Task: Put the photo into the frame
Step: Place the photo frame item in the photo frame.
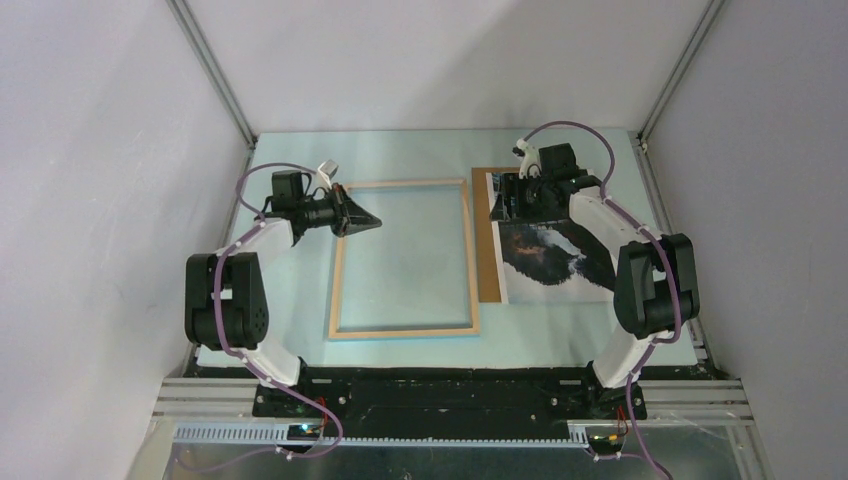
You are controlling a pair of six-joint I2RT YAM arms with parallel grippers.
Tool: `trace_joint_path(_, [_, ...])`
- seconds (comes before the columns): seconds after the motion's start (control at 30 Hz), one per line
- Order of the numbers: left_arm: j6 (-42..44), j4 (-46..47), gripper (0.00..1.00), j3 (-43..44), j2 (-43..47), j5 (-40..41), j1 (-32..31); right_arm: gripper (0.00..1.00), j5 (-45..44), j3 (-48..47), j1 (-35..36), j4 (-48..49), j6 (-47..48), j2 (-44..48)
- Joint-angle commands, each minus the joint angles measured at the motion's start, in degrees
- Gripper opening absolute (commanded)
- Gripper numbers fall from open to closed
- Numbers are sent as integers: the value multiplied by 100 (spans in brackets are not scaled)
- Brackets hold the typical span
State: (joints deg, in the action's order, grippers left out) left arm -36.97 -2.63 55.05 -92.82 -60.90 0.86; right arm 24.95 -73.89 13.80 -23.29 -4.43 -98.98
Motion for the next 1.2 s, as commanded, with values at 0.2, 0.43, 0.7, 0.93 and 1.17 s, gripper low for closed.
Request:
trace_joint_path(0.2, [171,182,0,114,30,-286,-209,67,64,63,38,131,22,243])
trace_joint_path(0.43, [181,180,0,129,-23,-282,-271,66,55,83,39,149,21,256])
trace_joint_path(0.7, [109,184,0,113,63,-260,-288,66,54,111,35,167,4,250])
trace_joint_path(0.93, [-42,193,0,154,113,-314,-283,66,41,111,33,167,11,256])
trace_joint_path(1.17, [-136,195,0,124,138,-326,-283,66,22,112,40,158,21,257])
